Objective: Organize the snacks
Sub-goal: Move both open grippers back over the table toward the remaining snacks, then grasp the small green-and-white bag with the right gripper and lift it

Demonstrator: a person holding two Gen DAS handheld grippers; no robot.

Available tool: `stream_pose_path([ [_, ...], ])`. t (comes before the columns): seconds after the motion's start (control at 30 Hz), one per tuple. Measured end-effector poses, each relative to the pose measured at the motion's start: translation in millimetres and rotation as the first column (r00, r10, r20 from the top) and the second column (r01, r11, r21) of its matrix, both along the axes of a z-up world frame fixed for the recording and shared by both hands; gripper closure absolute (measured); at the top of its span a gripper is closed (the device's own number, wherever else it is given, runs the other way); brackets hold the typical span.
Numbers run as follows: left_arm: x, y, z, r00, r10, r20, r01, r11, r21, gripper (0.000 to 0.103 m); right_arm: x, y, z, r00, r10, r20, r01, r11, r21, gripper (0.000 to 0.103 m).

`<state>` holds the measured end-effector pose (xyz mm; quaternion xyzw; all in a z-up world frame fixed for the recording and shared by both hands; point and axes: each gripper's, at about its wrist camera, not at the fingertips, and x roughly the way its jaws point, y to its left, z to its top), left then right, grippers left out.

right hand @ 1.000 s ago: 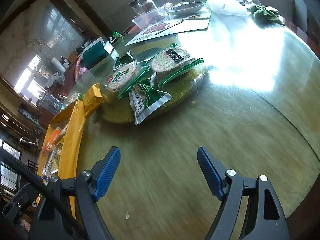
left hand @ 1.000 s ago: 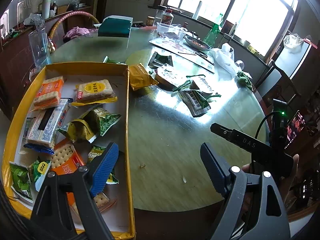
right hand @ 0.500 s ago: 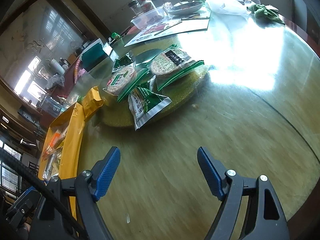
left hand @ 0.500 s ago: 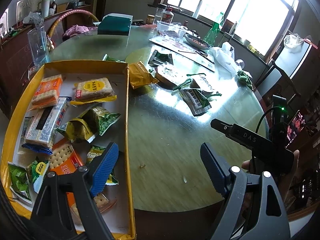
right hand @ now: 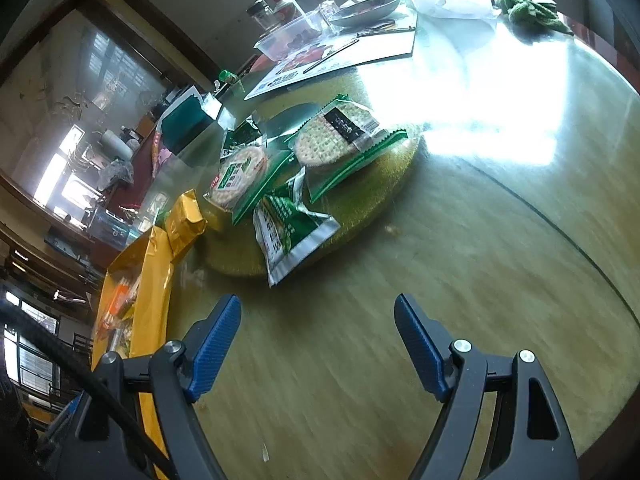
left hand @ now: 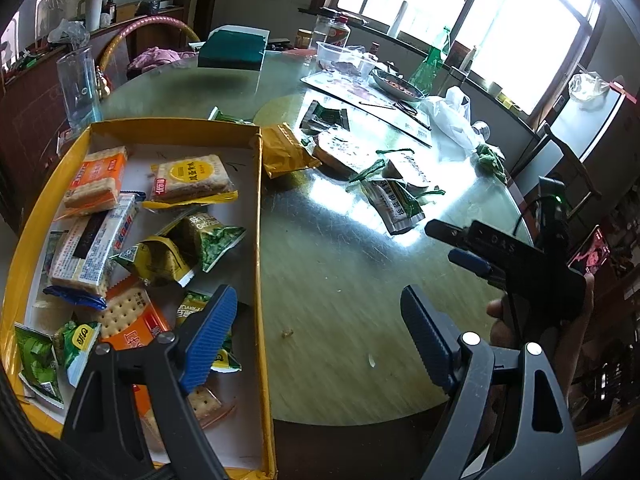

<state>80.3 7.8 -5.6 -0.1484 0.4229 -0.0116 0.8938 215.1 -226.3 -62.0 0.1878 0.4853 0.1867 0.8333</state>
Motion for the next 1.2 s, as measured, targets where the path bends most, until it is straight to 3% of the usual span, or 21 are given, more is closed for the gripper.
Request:
stream_pose_path([
  [0.3, -2, 7, 3, 1.000, 0.006, 0.005, -0.006, 1.000, -0.013, 0.019, 38, 24, 15, 0.996, 0.076, 0.054, -0.072, 0.994, -0.081, 0.024],
  [0.4, -2, 6, 3, 1.000, 0.005, 0.002, -0.005, 1.000, -0.018, 0.019, 50, 46, 20, 0.984, 0.151, 0.092, -0.135, 0.978, -0.161, 0.024],
  [0.53, -2, 7, 5, 1.000, -0.001, -0.001, 0.001, 1.000, -0.028, 0.019, 59, 62, 6, 0.982, 0.186, 0.045, -0.171, 0.958, -0.233, 0.045],
  [0.67, 0, 2, 5, 1.000, -0.017, -0.004, 0.016, 0.999, -0.043, 0.019, 52, 67, 1, 0.978, 0.199, 0.058, -0.174, 0.939, -0.297, 0.065],
  [0.73, 3, -3, 5, 0.999, -0.036, -0.008, 0.035, 0.999, -0.039, 0.019, 47, 64, 3, 0.978, 0.205, 0.049, -0.185, 0.946, -0.264, 0.077],
  [0.93, 5, -31, 11, 0.991, -0.132, 0.002, 0.132, 0.991, -0.008, 0.019, 19, 49, 5, 0.979, 0.196, 0.055, -0.176, 0.950, -0.258, 0.080],
  [1.2, 47, -42, -30, 0.978, -0.175, -0.115, 0.182, 0.982, 0.048, 0.019, -30, 12, 2, 0.991, 0.113, 0.068, -0.101, 0.982, -0.161, 0.081],
])
